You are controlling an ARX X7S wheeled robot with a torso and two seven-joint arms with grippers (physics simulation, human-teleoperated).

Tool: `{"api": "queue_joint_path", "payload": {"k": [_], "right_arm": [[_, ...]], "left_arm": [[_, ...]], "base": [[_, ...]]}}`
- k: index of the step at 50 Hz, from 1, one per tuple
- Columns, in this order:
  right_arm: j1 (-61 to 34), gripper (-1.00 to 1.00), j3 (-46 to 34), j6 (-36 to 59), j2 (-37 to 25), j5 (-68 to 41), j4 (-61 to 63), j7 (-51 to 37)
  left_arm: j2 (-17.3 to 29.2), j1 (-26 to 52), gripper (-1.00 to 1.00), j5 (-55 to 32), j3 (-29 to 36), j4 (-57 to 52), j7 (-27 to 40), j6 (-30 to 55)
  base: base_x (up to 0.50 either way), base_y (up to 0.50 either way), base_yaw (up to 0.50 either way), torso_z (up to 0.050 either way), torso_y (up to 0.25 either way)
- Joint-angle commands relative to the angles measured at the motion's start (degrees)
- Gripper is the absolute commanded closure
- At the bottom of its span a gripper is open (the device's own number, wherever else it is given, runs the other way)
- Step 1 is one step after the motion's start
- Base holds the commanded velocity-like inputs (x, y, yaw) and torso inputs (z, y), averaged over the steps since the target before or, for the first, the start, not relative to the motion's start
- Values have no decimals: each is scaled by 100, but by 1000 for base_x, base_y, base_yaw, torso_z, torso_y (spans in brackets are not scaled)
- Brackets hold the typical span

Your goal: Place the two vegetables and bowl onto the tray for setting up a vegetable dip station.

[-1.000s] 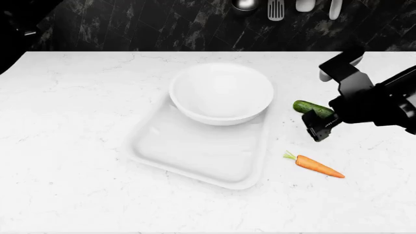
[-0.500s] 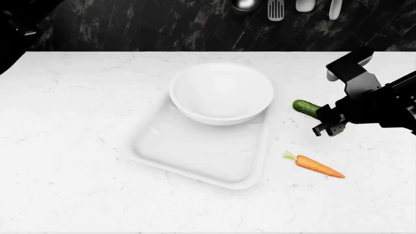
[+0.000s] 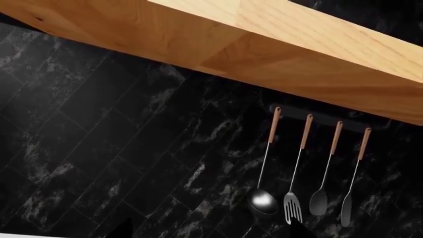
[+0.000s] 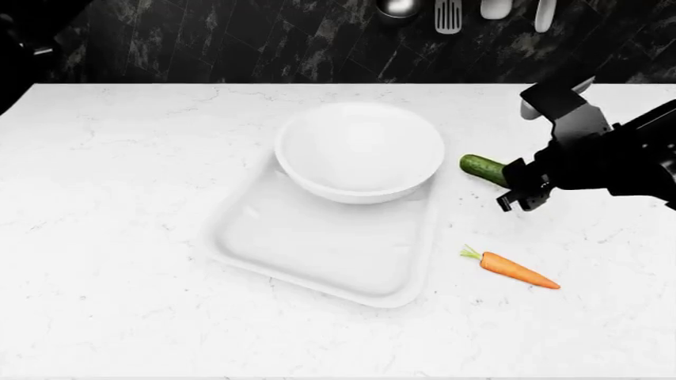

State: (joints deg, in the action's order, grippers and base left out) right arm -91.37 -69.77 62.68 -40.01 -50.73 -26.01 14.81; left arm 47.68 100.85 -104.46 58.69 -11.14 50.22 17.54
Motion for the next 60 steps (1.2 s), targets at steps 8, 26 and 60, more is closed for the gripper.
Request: {"api": "queue_joint_path", "payload": {"k": [8, 26, 60], "right_arm": [[-318, 100, 140, 165, -110, -51, 375, -28], [-722, 100, 237, 593, -421, -195, 951, -142], [-1309, 100, 1497, 1157, 85, -1533, 1589, -820]], "left_arm": [[11, 17, -100, -13, -49, -32, 31, 20], [6, -5, -100, 19, -68, -25, 24, 33], [1, -17, -100, 31, -119, -4, 27, 70]], "base": [[0, 0, 0, 0, 0], [0, 0, 0, 0, 0], [0, 0, 0, 0, 0]]}}
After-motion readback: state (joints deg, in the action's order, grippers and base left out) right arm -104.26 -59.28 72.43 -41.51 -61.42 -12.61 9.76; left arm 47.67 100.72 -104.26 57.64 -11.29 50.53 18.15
